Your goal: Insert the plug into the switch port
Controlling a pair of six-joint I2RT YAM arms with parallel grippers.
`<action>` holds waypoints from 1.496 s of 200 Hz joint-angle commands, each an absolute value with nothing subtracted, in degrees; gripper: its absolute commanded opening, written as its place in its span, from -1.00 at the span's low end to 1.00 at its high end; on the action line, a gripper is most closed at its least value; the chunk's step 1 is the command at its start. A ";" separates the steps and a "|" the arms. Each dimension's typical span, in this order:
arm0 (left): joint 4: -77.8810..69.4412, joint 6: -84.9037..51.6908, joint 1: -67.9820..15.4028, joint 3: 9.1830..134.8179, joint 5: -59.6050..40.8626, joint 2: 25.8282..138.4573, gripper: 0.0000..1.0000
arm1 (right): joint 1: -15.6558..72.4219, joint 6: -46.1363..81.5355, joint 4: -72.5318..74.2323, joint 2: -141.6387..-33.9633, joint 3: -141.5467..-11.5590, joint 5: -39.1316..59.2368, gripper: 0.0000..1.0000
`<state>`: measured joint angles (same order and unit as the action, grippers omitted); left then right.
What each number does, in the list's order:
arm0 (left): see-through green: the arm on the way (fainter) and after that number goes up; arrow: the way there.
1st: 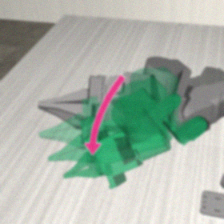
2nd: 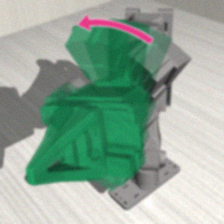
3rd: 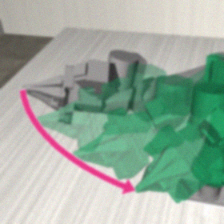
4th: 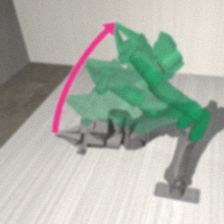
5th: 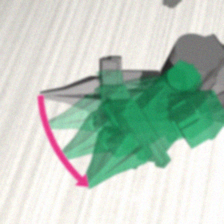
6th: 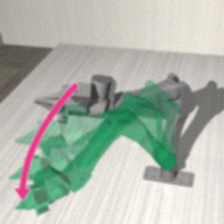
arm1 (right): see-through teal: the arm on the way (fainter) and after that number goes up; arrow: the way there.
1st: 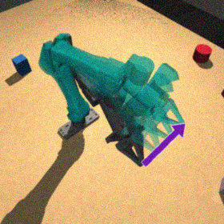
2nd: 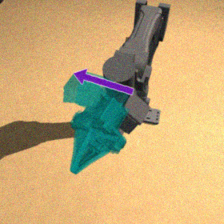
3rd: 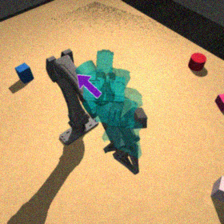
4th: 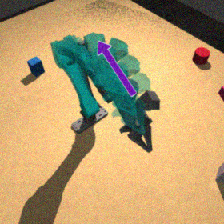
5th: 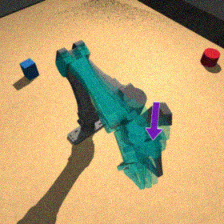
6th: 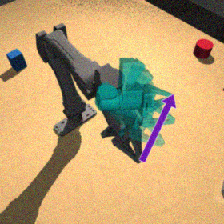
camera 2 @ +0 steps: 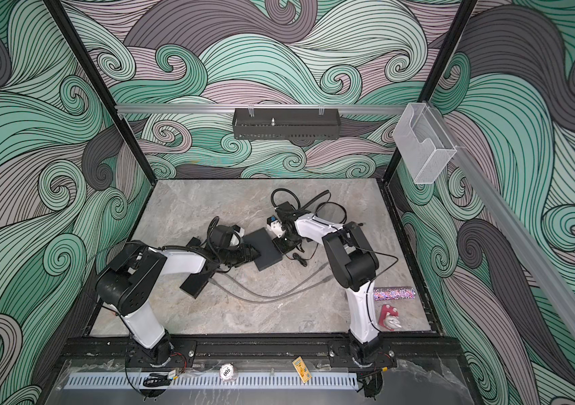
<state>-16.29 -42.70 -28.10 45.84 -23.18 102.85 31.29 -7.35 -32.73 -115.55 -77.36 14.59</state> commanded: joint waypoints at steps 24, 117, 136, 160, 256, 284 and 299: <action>-16.27 -40.98 -26.00 52.64 -28.11 108.14 0.07 | 36.45 -3.91 -27.06 -111.18 -71.16 19.92 -1.00; 0.13 -33.69 -22.42 42.72 -14.16 88.73 0.08 | 37.40 -3.33 -20.29 -103.10 -60.41 17.77 -1.00; 3.80 -31.22 -22.58 44.61 -15.01 86.65 0.09 | 37.38 -5.18 -23.32 -102.97 -61.28 9.99 -1.00; 4.11 -30.19 -22.55 46.65 -18.47 86.44 0.07 | 36.43 -6.08 -21.60 -102.05 -61.38 6.87 -1.00; 2.91 -27.50 -22.78 50.19 -25.75 91.96 0.02 | 31.98 -12.17 -29.95 -108.77 -73.37 3.76 -1.00; 3.63 -27.72 -22.88 48.43 -25.49 88.42 0.02 | 29.27 -11.06 -30.02 -112.83 -78.90 3.47 -1.00; 3.57 -28.40 -22.94 46.68 -25.85 85.98 0.02 | 28.06 -11.13 -30.53 -115.49 -82.42 3.08 -1.00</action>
